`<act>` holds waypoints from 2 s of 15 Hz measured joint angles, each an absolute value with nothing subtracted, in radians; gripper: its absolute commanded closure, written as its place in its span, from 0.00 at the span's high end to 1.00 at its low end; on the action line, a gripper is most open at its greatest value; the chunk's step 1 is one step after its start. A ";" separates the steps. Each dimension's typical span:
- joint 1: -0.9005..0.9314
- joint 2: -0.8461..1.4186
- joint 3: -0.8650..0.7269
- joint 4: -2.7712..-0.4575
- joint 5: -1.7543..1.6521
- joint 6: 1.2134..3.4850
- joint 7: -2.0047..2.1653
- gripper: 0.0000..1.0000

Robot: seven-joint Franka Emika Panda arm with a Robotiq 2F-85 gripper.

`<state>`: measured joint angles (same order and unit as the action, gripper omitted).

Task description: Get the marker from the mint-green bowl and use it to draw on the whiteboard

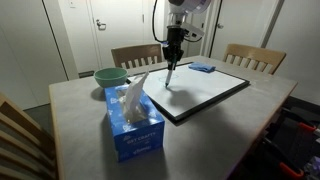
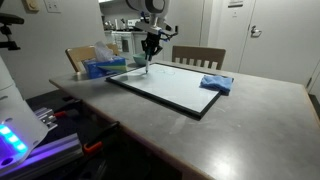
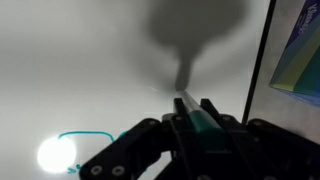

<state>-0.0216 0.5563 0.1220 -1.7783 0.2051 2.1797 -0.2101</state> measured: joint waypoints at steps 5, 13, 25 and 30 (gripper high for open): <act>-0.029 0.555 0.122 -1.779 0.205 2.151 -0.211 0.05; -0.046 0.553 0.119 -1.780 0.205 2.102 -0.239 0.05; -0.069 0.552 0.105 -1.780 0.205 2.059 -0.274 0.05; -0.079 0.551 0.096 -1.780 0.205 2.048 -0.283 0.05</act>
<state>-0.0790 0.5513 0.0963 -1.7797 0.2052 2.0477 -0.2828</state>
